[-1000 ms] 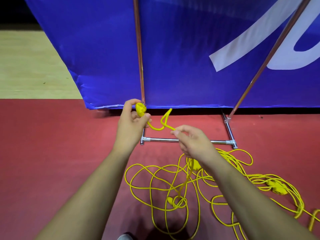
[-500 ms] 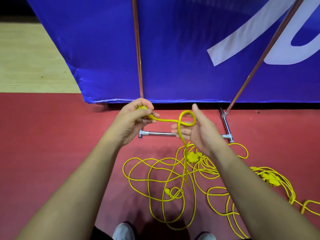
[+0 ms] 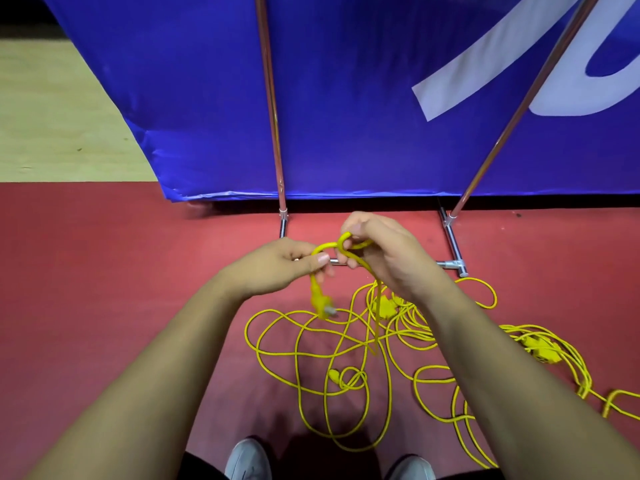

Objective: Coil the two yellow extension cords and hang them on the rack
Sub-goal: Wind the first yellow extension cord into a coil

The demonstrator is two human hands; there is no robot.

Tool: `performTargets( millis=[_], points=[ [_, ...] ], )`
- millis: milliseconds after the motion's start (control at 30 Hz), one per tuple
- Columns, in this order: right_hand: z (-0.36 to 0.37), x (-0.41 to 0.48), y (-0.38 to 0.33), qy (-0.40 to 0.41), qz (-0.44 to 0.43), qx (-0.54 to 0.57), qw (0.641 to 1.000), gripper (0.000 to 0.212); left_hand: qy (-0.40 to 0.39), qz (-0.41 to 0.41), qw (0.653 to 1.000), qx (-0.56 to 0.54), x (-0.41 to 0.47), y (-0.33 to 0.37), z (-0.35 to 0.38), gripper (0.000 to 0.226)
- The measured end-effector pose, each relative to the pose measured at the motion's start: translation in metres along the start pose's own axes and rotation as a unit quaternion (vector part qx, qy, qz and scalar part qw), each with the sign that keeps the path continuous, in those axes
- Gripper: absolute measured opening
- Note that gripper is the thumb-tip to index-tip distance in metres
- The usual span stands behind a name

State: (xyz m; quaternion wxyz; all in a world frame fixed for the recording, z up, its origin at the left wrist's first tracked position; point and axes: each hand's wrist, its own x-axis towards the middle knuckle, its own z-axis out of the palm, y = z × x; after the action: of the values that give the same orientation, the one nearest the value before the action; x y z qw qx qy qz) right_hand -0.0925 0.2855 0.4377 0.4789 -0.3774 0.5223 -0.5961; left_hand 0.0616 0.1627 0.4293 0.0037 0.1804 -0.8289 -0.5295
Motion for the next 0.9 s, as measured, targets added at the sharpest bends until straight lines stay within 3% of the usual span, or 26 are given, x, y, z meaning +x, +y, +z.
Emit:
performTargets(
  millis=[67, 133, 267, 333, 433, 567, 633, 700, 800, 900],
  points=[
    [-0.007, -0.002, 0.0, -0.009, 0.009, 0.047, 0.999, 0.014, 0.031, 0.01, 0.999, -0.034, -0.001, 0.002, -0.003, 0.031],
    [-0.015, -0.003, 0.004, -0.014, 0.049, 0.04, 0.998, 0.025, 0.071, 0.012, 0.993, -0.094, -0.002, 0.001, -0.005, 0.032],
    [-0.032, -0.007, 0.012, -0.008, 0.105, -0.217, 0.97, 0.019, 0.238, -0.025, 0.963, -0.125, 0.001, -0.007, -0.014, 0.03],
    [-0.041, -0.008, 0.017, 0.044, 0.092, -0.315, 0.944, 0.025, 0.267, -0.049, 0.959, -0.087, -0.001, -0.01, -0.016, 0.03],
    [-0.046, -0.01, 0.02, 0.083, 0.1, -0.339, 0.932, 0.014, 0.193, -0.057, 0.979, -0.037, -0.003, -0.006, -0.009, 0.024],
    [-0.03, -0.012, 0.015, 0.046, 0.082, -0.189, 0.977, 0.036, 0.103, -0.034, 0.994, 0.002, -0.006, -0.001, -0.003, 0.022],
    [-0.02, -0.012, 0.012, 0.015, 0.072, -0.17, 0.983, 0.02, 0.09, -0.031, 0.995, -0.006, -0.008, 0.001, -0.003, 0.019],
    [-0.02, -0.009, 0.011, 0.019, 0.066, -0.241, 0.968, 0.005, 0.086, -0.036, 0.996, 0.011, -0.009, 0.005, -0.004, 0.019],
    [-0.029, -0.006, 0.007, 0.046, 0.016, -0.373, 0.927, 0.007, 0.056, -0.061, 0.994, 0.073, -0.01, 0.009, -0.002, 0.025],
    [-0.032, -0.005, 0.008, 0.051, -0.011, -0.424, 0.904, 0.008, 0.014, -0.123, 0.988, 0.092, -0.009, 0.004, -0.003, 0.023]
  ],
)
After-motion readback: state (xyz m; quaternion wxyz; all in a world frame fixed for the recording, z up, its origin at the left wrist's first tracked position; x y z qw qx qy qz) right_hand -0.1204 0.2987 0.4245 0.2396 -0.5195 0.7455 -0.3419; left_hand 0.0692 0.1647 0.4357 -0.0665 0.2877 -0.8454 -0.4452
